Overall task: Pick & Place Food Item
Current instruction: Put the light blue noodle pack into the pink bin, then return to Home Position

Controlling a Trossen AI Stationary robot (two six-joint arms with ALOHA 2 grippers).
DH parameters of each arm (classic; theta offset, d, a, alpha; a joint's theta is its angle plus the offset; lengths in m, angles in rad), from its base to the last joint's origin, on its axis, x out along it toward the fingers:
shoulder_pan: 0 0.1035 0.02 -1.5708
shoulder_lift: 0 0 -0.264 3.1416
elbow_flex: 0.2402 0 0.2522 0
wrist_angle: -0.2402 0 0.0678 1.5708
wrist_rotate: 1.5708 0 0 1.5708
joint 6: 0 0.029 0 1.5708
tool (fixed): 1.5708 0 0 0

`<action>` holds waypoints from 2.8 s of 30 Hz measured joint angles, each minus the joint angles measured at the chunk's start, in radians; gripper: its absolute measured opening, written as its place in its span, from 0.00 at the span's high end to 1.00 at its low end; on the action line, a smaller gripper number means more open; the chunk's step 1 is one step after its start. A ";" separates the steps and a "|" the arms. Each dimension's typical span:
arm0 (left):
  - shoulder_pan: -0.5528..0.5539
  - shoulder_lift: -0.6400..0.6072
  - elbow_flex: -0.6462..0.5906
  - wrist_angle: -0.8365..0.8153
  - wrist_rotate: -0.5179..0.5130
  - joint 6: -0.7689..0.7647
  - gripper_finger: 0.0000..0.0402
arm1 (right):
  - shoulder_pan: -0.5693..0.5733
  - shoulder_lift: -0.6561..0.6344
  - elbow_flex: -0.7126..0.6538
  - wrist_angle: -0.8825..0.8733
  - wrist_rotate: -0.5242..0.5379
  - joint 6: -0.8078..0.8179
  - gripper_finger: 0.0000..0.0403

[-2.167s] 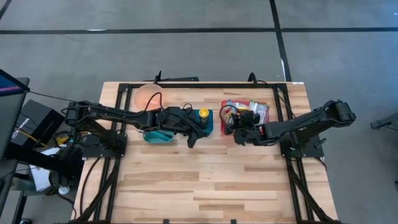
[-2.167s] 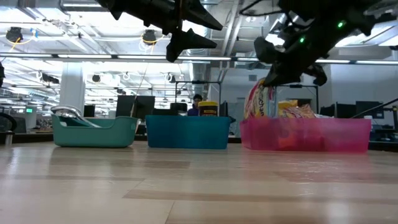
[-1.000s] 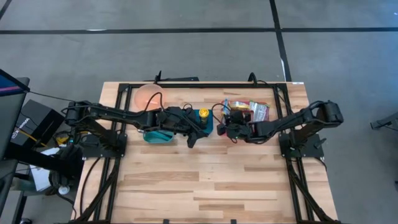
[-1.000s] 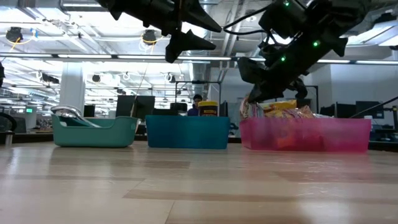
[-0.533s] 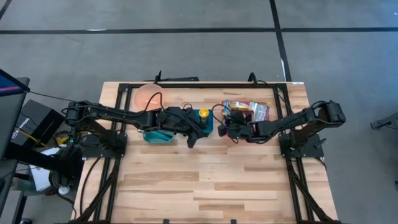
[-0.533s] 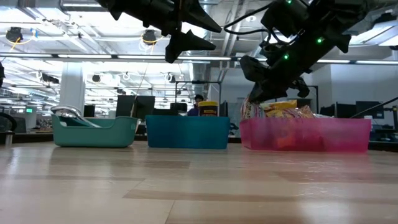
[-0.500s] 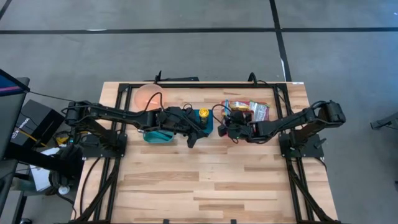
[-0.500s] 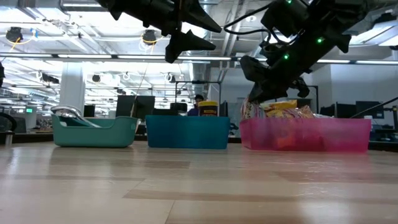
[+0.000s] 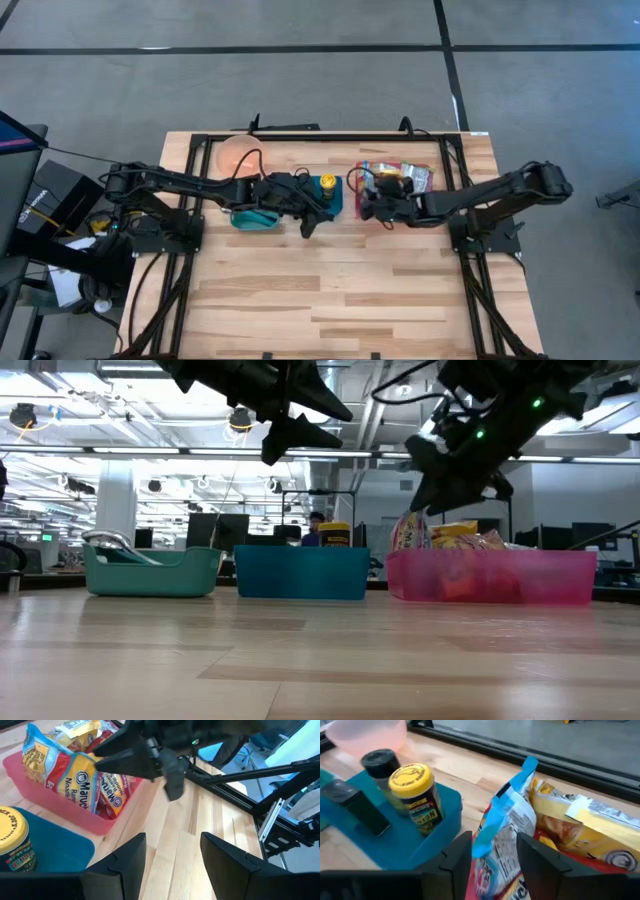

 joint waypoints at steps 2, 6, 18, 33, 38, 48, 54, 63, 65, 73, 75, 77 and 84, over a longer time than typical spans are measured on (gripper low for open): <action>0.001 0.000 0.000 0.001 -0.001 0.000 0.55 | 0.008 -0.031 0.000 -0.029 -0.017 0.000 0.61; 0.001 0.000 0.000 0.001 -0.001 0.029 0.55 | 0.038 -0.097 0.000 -0.087 -0.020 0.000 0.59; 0.012 0.000 0.000 0.001 -0.081 0.321 0.55 | 0.069 -0.246 0.000 -0.184 -0.017 -0.126 0.69; 0.133 0.000 0.000 -0.016 0.034 0.326 0.72 | -0.001 -0.319 0.000 -0.180 -0.153 -0.305 0.98; 0.171 -0.040 0.001 -0.063 0.059 0.325 0.84 | -0.050 -0.338 0.000 -0.175 -0.232 -0.359 1.00; 0.186 -0.169 0.001 -0.132 0.058 0.357 0.99 | -0.121 -0.384 0.000 -0.069 -0.463 -0.545 1.00; 0.186 -0.234 0.000 -0.199 0.056 0.359 1.00 | -0.141 -0.389 0.000 0.008 -0.570 -0.618 1.00; 0.169 -0.276 0.000 -0.232 0.051 0.359 1.00 | -0.146 -0.389 -0.034 0.174 -0.672 -0.693 1.00; 0.154 -0.271 0.000 -0.229 0.048 0.359 1.00 | -0.146 -0.389 -0.051 0.202 -0.672 -0.693 1.00; 0.076 -0.261 0.000 -0.216 -0.043 0.359 1.00 | -0.152 -0.389 -0.118 0.288 -0.671 -0.708 1.00; 0.058 -0.261 0.000 -0.207 -0.064 0.359 1.00 | -0.152 -0.389 -0.141 0.337 -0.671 -0.715 1.00; 0.044 -0.258 -0.001 -0.196 -0.079 0.359 1.00 | -0.152 -0.389 -0.161 0.371 -0.672 -0.718 1.00; 0.028 -0.254 -0.146 0.031 -0.082 0.381 1.00 | -0.150 -0.389 -0.177 0.377 -0.672 -0.710 1.00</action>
